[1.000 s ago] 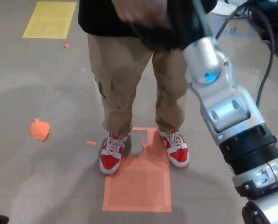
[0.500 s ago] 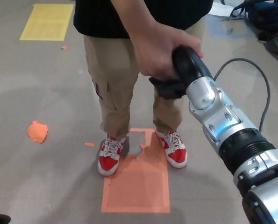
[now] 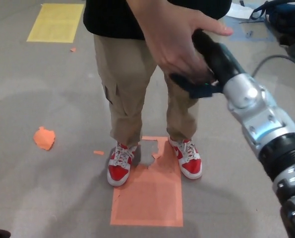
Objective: The robot extends its right arm to grab a person's hand and shakes it
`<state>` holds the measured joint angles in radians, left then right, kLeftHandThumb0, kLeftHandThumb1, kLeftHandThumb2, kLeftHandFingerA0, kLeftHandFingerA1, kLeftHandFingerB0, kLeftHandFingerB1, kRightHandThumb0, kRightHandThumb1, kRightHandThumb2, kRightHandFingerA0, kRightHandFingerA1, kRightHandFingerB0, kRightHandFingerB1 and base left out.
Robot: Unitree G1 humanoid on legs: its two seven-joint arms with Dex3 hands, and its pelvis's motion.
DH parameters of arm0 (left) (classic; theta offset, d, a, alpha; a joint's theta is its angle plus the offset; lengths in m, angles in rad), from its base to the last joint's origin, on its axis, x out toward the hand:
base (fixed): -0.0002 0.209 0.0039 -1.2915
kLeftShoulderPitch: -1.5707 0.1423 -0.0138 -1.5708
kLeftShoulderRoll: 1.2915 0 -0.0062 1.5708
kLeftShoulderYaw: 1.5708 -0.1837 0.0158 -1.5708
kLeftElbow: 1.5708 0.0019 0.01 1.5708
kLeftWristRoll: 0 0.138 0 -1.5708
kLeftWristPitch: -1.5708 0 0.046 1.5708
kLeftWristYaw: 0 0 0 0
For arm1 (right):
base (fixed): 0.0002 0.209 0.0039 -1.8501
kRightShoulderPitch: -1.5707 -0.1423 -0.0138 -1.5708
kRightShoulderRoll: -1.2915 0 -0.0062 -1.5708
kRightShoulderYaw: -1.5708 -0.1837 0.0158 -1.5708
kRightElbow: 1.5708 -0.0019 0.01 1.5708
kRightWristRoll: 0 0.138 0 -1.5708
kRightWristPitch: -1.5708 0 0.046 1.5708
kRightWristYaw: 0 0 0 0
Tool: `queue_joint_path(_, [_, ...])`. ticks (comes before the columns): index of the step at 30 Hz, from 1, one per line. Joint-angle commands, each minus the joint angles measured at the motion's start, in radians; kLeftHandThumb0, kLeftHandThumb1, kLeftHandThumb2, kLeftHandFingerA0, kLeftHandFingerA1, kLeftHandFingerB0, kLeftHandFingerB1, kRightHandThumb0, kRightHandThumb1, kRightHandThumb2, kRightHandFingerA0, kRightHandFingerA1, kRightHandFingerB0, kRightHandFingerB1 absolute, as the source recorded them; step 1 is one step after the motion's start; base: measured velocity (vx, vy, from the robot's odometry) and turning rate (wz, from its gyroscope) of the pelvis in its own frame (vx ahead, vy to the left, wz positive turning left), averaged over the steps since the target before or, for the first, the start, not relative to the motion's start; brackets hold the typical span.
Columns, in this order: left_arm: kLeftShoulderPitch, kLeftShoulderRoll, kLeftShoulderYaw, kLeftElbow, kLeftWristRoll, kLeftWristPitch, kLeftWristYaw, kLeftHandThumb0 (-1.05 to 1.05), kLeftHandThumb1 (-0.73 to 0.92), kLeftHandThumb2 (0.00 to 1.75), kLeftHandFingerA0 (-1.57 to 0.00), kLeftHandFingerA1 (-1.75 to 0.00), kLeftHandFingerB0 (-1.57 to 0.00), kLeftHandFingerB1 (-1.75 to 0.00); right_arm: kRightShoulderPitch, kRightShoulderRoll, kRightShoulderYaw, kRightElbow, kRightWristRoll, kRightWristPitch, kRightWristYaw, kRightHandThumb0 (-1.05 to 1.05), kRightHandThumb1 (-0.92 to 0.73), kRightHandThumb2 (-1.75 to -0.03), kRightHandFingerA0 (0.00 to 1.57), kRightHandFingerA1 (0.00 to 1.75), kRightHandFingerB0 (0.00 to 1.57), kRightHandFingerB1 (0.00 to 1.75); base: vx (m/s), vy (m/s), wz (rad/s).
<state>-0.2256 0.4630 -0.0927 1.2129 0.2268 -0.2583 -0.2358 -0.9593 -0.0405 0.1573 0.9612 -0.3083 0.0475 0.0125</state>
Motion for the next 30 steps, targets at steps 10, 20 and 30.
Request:
queue_joint_path(10, [0.023, 0.023, -0.011, 0.015, 0.013, -0.006, 0.013, -0.52, 0.87, 0.65, -0.32, -0.37, -0.24, -0.32, 0.189, -0.144, -0.096, 0.107, 0.085, -0.089, 0.113, -0.77, -0.52, -0.76, 0.0, 0.0, 0.0, 0.0, 0.0, 0.0, 0.0])
queue_joint_path(20, [0.026, 0.027, -0.013, 0.01, 0.009, -0.006, -0.001, -0.51, 0.87, 0.66, -0.3, -0.36, -0.22, -0.31, 0.373, -0.207, -0.071, 0.209, 0.069, -0.085, 0.138, -0.87, -0.6, -0.9, 0.0, 0.06, 0.0, 0.0, 0.0, 0.0, 0.0])
queue_joint_path(30, [0.038, 0.015, -0.012, 0.01, 0.004, -0.009, 0.002, -0.51, 0.86, 0.65, -0.29, -0.36, -0.21, -0.31, 0.548, -0.208, -0.017, 0.372, 0.042, -0.034, 0.164, -0.76, -0.83, -0.64, 0.0, 0.02, 0.0, 0.0, 0.0, 0.0, 0.0])
